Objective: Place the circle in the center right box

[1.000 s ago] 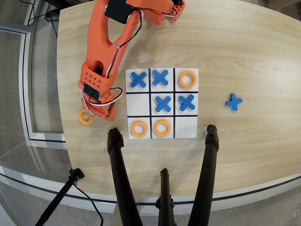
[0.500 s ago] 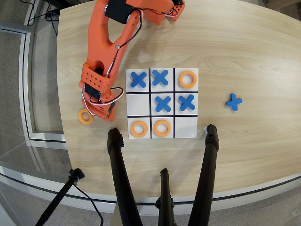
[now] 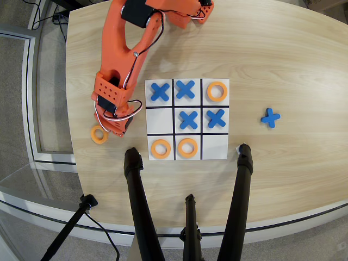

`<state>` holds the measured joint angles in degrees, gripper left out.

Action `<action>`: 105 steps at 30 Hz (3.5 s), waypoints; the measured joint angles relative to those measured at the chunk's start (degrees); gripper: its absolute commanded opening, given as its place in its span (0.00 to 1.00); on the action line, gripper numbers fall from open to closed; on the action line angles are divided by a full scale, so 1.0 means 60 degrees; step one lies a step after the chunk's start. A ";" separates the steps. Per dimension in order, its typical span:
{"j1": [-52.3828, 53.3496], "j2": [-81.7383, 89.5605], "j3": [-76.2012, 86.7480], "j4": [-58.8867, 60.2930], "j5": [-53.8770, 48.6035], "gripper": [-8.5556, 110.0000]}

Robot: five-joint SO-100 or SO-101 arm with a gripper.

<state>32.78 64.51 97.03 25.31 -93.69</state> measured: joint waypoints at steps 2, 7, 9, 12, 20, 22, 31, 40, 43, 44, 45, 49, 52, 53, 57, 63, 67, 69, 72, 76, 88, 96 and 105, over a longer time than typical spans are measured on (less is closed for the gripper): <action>0.0000 0.0117 0.0029 0.0161 0.0146 0.07; -0.0220 0.0791 0.0190 0.1201 0.0776 0.07; -0.0425 0.1216 0.0220 0.1743 0.1011 0.07; -0.0864 0.2183 0.0249 0.2798 0.1318 0.07; -0.2183 0.5581 0.2534 0.3779 0.1670 0.07; -0.2476 0.6387 0.3354 0.3779 0.1670 0.07; -0.3398 0.8394 0.7075 0.0923 0.1670 0.07; -0.3384 0.7939 0.7969 -0.1084 0.1494 0.21; -0.3384 0.7544 0.7998 -0.1450 0.1377 0.26; -0.3384 0.7412 0.7998 -0.1553 0.1348 0.27; -0.3369 0.7310 0.7998 -0.1626 0.1260 0.28; -0.3369 0.6841 0.8276 -0.2256 0.1055 0.26; -0.3384 0.6724 0.8276 -0.2388 0.1084 0.21; -0.3384 0.6724 0.8276 -0.2388 0.1084 0.21; -0.3237 0.6724 0.8276 -0.2402 0.1099 0.20; -0.3091 0.6724 0.8276 -0.2402 0.1069 0.21; -0.3091 0.6724 0.8276 -0.2402 0.1230 0.24; -0.3091 0.6724 0.8276 -0.2388 0.1333 0.24; -0.3091 0.6724 0.8218 -0.2227 0.1523 0.23; -0.3091 0.6724 0.7646 -0.1699 0.1787 0.20; -0.2358 0.6401 0.3691 0.2241 0.2607 0.21; -0.1567 0.5288 0.1494 0.3618 0.2256 0.21; -0.0747 0.2871 -0.1025 0.3516 0.1978 0.21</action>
<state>28.30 81.74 90.88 46.41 -81.83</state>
